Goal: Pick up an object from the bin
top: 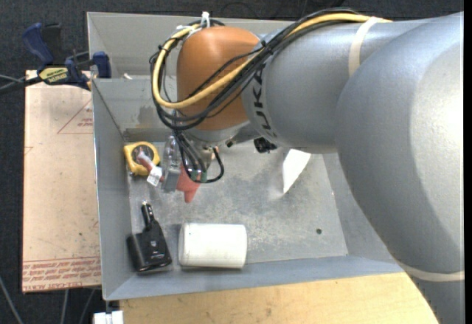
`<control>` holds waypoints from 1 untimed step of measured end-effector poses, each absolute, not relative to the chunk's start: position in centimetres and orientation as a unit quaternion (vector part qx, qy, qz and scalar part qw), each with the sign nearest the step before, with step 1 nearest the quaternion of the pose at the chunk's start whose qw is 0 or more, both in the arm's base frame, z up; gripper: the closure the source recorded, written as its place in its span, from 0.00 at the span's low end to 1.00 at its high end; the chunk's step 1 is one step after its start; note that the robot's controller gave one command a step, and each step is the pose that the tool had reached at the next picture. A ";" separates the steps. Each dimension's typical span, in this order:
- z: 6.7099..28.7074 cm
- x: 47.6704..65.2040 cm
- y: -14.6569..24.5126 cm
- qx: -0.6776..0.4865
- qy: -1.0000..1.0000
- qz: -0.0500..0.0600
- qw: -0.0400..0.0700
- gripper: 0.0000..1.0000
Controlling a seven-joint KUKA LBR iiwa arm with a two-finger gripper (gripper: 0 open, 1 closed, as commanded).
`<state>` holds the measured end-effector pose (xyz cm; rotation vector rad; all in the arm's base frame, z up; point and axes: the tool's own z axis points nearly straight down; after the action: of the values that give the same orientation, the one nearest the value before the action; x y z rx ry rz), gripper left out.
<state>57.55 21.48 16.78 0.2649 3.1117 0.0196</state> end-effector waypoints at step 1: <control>17.1 56.2 21.6 0.093 0.996 -0.002 -0.008 1.00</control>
Offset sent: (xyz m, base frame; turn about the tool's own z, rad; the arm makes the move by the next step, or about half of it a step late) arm 0.0006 -0.0103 0.0840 0.0022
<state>56.17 21.64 17.14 0.2936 3.1436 -0.0054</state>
